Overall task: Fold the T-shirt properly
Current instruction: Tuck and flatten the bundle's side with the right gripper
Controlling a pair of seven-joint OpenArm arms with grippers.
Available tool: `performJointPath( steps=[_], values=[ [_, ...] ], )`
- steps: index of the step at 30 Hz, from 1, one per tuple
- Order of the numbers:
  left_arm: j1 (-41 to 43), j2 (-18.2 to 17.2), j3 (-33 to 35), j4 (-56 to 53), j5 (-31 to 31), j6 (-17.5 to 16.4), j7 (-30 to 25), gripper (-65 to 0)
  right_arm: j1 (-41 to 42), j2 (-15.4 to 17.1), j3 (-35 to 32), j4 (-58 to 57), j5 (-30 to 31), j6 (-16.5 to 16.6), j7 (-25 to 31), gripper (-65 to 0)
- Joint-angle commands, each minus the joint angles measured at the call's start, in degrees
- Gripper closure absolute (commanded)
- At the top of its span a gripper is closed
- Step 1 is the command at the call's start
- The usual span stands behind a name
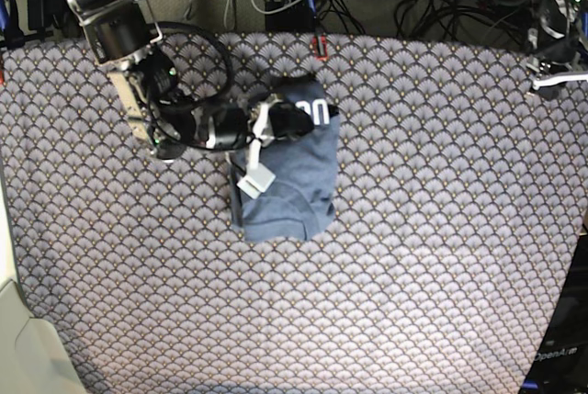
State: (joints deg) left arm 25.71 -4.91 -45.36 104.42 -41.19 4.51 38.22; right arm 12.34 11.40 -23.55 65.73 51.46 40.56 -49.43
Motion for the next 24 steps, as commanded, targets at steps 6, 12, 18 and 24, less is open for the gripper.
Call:
performJointPath(
  steps=[6,12,18,24],
  values=[
    [0.8,-0.8,-0.4,1.2,-0.3,-0.4,-1.0,-0.4,1.2,1.1,0.9,10.8,-1.0,-0.6,-6.4,0.0],
    [1.3,-0.8,-0.2,1.2,-0.3,-0.4,-1.0,-0.4,2.5,0.7,0.9,21.7,-1.0,-0.6,-11.4,0.0],
    [4.1,-0.8,-0.4,3.7,-0.4,-0.4,-1.0,-0.4,8.6,-0.1,0.8,13.3,-1.3,-0.6,-10.7,0.0],
    [6.2,-0.8,-0.6,5.4,-0.4,-0.4,-1.0,-0.4,15.7,1.7,0.2,-2.7,-1.3,-0.6,-4.5,0.0]
  ],
)
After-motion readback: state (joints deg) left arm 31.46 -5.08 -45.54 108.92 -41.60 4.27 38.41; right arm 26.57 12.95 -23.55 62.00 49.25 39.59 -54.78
